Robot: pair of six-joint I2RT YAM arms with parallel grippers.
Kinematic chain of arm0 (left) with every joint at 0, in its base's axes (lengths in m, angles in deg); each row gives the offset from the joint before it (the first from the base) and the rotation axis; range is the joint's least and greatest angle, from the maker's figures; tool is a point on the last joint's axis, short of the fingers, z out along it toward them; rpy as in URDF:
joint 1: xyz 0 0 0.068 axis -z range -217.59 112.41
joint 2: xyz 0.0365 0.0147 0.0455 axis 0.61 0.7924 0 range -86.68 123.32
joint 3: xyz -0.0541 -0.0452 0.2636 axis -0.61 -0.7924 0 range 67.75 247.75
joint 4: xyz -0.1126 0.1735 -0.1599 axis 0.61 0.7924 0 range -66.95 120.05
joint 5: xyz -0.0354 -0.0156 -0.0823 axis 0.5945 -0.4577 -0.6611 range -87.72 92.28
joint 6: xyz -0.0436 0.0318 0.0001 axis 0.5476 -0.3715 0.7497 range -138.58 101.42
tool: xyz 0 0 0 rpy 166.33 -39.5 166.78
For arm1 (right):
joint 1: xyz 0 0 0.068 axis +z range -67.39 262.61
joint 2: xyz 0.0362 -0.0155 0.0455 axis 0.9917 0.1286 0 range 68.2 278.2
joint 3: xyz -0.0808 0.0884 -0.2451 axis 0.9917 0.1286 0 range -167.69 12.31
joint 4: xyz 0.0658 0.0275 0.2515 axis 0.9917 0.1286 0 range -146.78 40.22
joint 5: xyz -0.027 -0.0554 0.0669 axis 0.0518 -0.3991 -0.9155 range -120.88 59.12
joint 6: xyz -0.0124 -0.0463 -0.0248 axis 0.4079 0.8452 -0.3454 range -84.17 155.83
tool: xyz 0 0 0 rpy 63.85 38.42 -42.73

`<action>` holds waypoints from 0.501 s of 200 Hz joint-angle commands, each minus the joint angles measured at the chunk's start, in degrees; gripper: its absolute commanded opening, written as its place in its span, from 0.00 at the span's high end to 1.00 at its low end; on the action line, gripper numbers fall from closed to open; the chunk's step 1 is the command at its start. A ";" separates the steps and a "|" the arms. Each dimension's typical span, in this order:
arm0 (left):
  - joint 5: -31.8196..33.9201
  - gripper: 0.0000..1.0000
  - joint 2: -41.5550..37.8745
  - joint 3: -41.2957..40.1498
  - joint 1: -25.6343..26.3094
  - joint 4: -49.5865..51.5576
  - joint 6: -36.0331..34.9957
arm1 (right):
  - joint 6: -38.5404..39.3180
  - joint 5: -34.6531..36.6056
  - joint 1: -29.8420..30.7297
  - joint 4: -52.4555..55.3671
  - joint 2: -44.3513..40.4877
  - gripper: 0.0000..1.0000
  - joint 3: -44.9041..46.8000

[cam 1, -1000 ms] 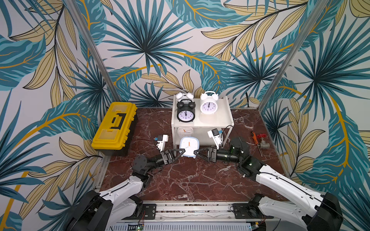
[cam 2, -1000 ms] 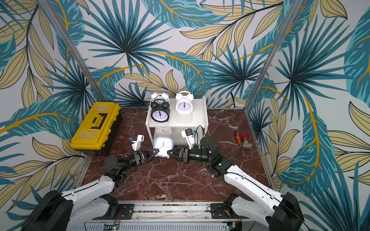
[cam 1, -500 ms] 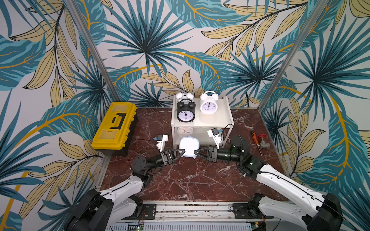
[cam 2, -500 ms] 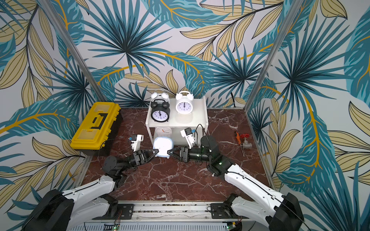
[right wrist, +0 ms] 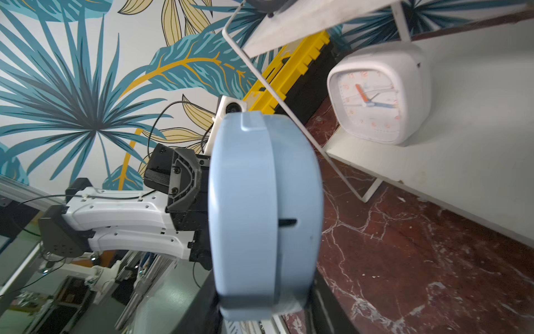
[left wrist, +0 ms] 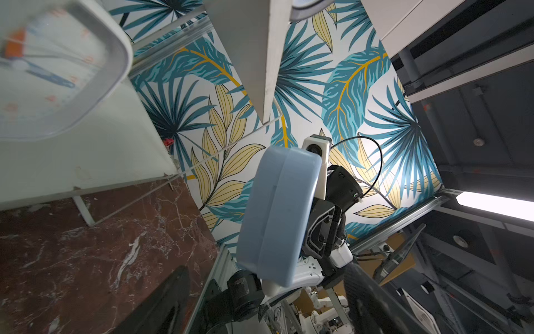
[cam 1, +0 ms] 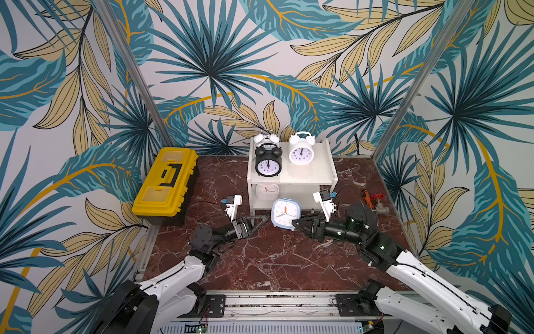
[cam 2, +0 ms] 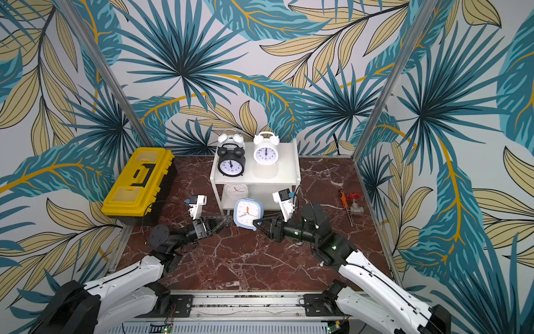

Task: Place the alarm clocks on the shelf by style
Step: Place the alarm on the shelf.

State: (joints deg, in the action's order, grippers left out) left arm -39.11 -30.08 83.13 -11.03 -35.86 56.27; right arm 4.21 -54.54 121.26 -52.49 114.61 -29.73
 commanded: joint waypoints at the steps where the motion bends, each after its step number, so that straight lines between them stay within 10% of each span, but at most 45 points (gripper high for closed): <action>1: 5.78 0.13 -7.26 4.64 -0.79 19.00 -8.83 | 5.94 10.73 0.20 4.49 -4.95 0.77 3.46; 28: 15.19 0.11 -17.26 7.63 -0.93 43.98 -17.86 | 7.48 18.72 0.26 4.06 -10.30 0.77 8.36; 100: 18.89 0.10 -23.11 8.74 -1.12 55.10 -20.64 | 9.12 24.81 0.41 -4.37 -9.45 0.78 12.49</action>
State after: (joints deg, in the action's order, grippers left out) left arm -21.82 -52.94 88.92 -11.81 14.06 38.06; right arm 11.25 -32.25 121.33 -49.97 104.06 -16.58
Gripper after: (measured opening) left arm 0.900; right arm 0.410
